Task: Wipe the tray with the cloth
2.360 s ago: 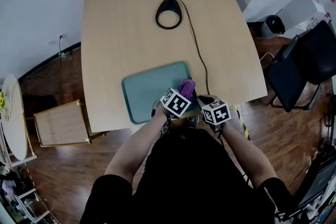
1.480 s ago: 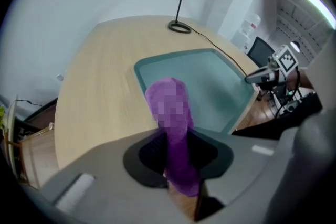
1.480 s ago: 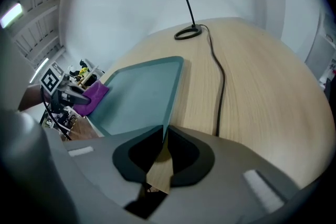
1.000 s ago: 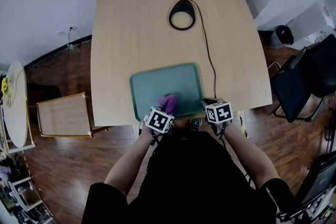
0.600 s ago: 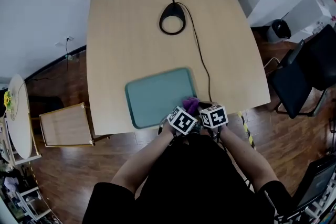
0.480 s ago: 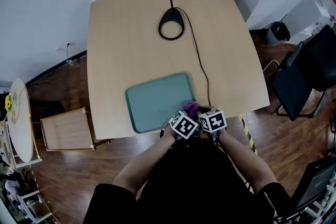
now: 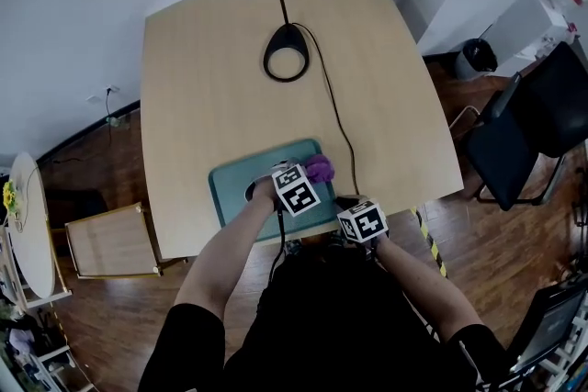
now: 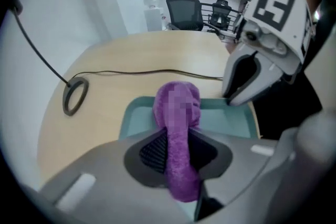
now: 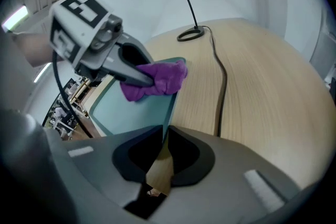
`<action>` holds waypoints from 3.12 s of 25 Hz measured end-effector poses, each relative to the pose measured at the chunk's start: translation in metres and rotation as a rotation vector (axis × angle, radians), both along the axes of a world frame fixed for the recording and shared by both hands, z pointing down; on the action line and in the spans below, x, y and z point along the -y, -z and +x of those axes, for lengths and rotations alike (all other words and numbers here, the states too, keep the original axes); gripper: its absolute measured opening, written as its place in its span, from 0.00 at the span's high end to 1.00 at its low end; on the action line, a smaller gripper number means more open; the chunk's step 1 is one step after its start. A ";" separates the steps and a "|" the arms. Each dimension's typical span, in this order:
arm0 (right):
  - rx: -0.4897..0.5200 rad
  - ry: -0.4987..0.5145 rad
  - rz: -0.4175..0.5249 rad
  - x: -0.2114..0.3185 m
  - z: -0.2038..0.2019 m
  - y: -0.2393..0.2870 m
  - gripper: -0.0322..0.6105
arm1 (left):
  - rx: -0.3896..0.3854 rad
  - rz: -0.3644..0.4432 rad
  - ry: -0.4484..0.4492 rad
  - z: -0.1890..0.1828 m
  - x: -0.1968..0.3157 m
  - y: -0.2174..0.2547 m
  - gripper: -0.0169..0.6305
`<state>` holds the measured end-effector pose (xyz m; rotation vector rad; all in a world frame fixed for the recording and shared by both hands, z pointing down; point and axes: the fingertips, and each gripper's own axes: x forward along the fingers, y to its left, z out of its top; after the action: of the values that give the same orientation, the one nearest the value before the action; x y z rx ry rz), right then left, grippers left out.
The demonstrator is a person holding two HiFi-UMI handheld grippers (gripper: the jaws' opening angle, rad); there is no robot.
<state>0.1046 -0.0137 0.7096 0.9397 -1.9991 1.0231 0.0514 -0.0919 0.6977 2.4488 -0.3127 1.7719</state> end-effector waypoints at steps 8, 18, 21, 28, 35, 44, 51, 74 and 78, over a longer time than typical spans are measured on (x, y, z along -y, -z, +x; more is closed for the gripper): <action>-0.001 -0.013 -0.014 -0.001 0.001 0.000 0.89 | 0.082 0.106 0.017 -0.019 0.078 0.006 0.81; -0.023 -0.037 -0.018 -0.002 0.006 -0.007 0.89 | -0.071 -0.004 0.003 -0.009 -0.018 0.003 0.81; -0.031 -0.037 -0.023 0.000 0.008 -0.009 0.89 | -0.091 -0.033 -0.045 -0.010 -0.059 0.001 0.81; -0.037 -0.046 -0.034 0.001 0.010 -0.011 0.89 | -0.144 -0.152 -0.214 -0.011 -0.143 0.003 0.81; -0.051 -0.056 -0.021 0.002 0.008 -0.009 0.89 | -0.113 -0.126 -0.199 -0.021 -0.105 0.000 0.81; -0.029 -0.066 -0.016 0.001 0.006 -0.006 0.89 | -0.028 -0.048 -0.082 -0.053 0.002 -0.002 0.81; -0.020 -0.063 -0.012 -0.002 0.006 -0.006 0.89 | 0.022 0.081 0.091 -0.093 0.060 0.001 0.81; -0.046 -0.052 -0.012 0.003 0.011 -0.008 0.89 | -0.098 -0.065 -0.165 -0.048 -0.138 -0.003 0.81; -0.042 -0.049 -0.018 0.003 0.010 -0.010 0.89 | -0.080 -0.042 -0.121 -0.062 -0.108 -0.004 0.81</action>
<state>0.1147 -0.0170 0.7197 0.9969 -1.9384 1.0378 -0.0103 0.0159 0.7020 2.5502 -0.1218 1.7001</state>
